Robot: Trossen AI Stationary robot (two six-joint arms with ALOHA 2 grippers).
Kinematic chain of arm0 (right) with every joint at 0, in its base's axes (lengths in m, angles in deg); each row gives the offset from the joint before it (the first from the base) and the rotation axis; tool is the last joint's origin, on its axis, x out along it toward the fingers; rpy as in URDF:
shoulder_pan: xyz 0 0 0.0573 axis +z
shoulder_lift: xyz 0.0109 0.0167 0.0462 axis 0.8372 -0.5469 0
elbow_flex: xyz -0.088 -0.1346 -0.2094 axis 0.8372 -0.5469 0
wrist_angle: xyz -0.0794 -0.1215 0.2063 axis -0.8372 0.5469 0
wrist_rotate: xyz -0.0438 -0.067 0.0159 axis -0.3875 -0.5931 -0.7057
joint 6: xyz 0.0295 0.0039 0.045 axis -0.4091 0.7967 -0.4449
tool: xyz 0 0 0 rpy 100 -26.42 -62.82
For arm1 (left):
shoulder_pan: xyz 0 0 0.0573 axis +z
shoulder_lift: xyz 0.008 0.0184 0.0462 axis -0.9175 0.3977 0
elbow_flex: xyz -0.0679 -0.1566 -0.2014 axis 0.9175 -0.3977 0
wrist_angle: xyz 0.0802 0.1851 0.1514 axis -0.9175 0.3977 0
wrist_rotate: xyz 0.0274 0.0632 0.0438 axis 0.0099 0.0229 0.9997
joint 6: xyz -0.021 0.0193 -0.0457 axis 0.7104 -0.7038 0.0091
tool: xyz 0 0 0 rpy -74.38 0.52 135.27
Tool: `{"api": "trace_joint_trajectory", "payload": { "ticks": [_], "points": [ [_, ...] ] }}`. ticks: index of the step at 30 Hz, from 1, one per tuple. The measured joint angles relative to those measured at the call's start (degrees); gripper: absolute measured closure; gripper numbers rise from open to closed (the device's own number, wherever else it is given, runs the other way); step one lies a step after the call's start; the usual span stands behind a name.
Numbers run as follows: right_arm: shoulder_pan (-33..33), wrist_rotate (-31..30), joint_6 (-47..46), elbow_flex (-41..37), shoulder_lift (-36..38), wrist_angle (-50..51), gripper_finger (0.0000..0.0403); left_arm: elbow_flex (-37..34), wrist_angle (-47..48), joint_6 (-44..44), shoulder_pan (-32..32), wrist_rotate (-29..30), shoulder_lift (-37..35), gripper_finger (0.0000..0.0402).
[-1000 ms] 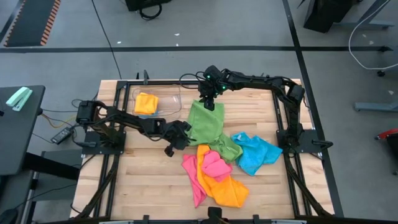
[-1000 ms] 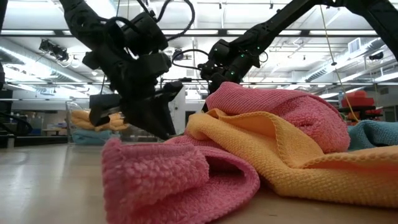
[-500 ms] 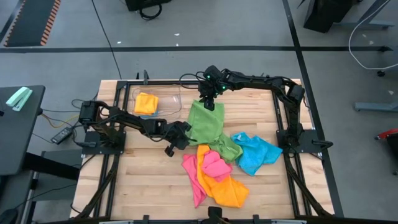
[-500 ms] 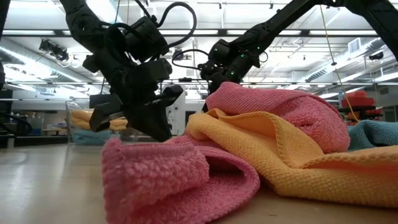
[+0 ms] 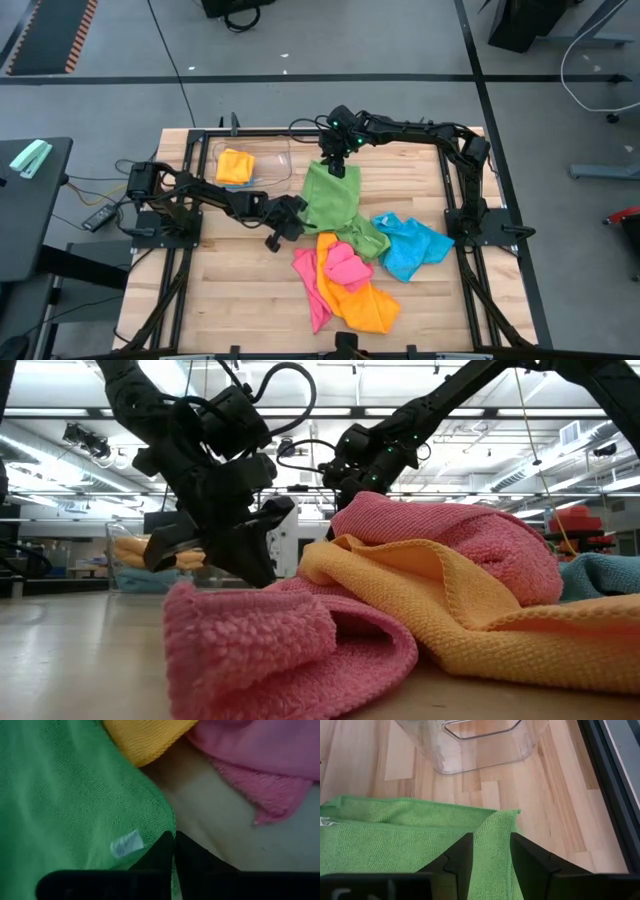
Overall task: Fold microfiber towels
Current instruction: Fold the left green microfiber towel
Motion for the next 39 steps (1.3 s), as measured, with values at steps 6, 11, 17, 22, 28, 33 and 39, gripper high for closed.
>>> {"api": "trace_joint_trajectory", "payload": {
  "ticks": [6,11,17,22,28,33,39],
  "points": [
    [0.0,0.0,0.1,0.0,0.0,1.5,0.0265,0.0,0.5,0.0,0.0,4.3,-2.2,0.0386],
    [0.0,0.0,0.4,0.0,0.0,1.6,0.0265,0.1,2.1,0.0,0.0,4.4,-4.8,0.0384],
    [0.0,0.0,0.4,0.0,0.0,1.6,0.0265,0.1,3.0,3.0,0.0,4.3,-5.7,0.0392],
    [0.0,0.0,0.2,0.0,0.0,1.9,0.0265,0.1,3.6,5.8,0.0,4.2,-5.3,0.0364],
    [0.0,0.0,0.9,0.0,0.0,1.7,0.0265,0.1,6.9,8.9,-0.6,4.2,-5.3,0.037],
    [0.0,0.0,0.6,0.0,0.0,1.7,0.0265,0.0,6.8,10.1,-1.8,4.2,-5.3,0.0385],
    [0.0,0.0,0.4,0.0,0.0,1.7,0.0265,0.0,6.7,10.0,-1.9,4.2,-5.4,0.0375]
  ]
}}
